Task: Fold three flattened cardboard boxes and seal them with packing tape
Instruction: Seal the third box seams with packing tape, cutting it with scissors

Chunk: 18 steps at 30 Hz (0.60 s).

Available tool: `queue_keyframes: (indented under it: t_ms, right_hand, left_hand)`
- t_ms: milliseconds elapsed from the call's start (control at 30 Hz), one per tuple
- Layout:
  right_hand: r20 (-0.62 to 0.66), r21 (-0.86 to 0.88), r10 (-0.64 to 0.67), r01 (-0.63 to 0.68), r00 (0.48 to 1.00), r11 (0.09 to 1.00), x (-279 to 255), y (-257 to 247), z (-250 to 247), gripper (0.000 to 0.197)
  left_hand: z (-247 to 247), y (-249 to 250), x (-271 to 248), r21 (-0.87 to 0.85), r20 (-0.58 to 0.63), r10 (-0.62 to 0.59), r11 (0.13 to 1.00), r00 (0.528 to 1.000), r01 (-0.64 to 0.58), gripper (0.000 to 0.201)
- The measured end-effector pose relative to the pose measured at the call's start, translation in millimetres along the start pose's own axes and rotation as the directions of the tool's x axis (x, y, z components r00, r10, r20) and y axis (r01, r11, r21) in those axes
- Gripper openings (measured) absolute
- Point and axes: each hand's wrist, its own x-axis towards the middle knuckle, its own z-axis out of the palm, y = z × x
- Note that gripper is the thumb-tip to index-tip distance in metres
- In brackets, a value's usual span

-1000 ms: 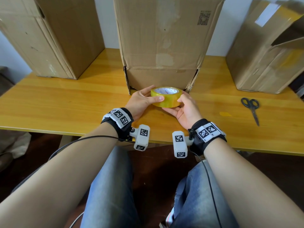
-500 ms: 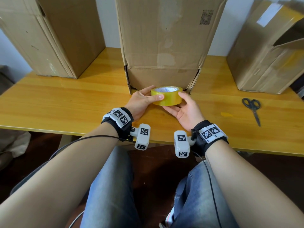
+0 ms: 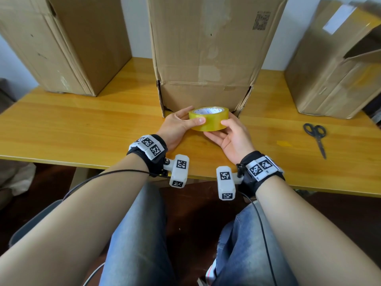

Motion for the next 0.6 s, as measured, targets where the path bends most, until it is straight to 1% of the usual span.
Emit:
queue_keyframes:
  t_ms: [100,167,300,600]
  right_hand:
    - [-0.035,-0.020,-0.012,0.011,0.999,1.000,1.7,0.8,2.7,0.042]
    - [-0.051,-0.048,-0.022,0.019,0.998,0.999,1.6,0.8,4.1,0.042]
    - [-0.077,-0.102,-0.044,0.036,0.996,0.994,0.9,2.8,5.6,0.051]
    - [-0.076,-0.132,-0.051,0.041,0.996,0.990,-0.9,1.5,7.5,0.055]
  left_hand:
    - [3.9,-1.9,-1.9,0.124,-0.035,0.065,0.990,0.997,-0.060,0.106]
    - [5.5,-1.8,-3.6,0.157,-0.038,0.087,0.984,0.996,-0.080,0.113]
    - [5.1,0.7,-5.0,0.147,-0.032,0.086,0.986,0.996,-0.081,0.107]
    - [5.7,2.1,-6.8,0.126,-0.028,0.059,0.990,0.998,-0.055,0.103]
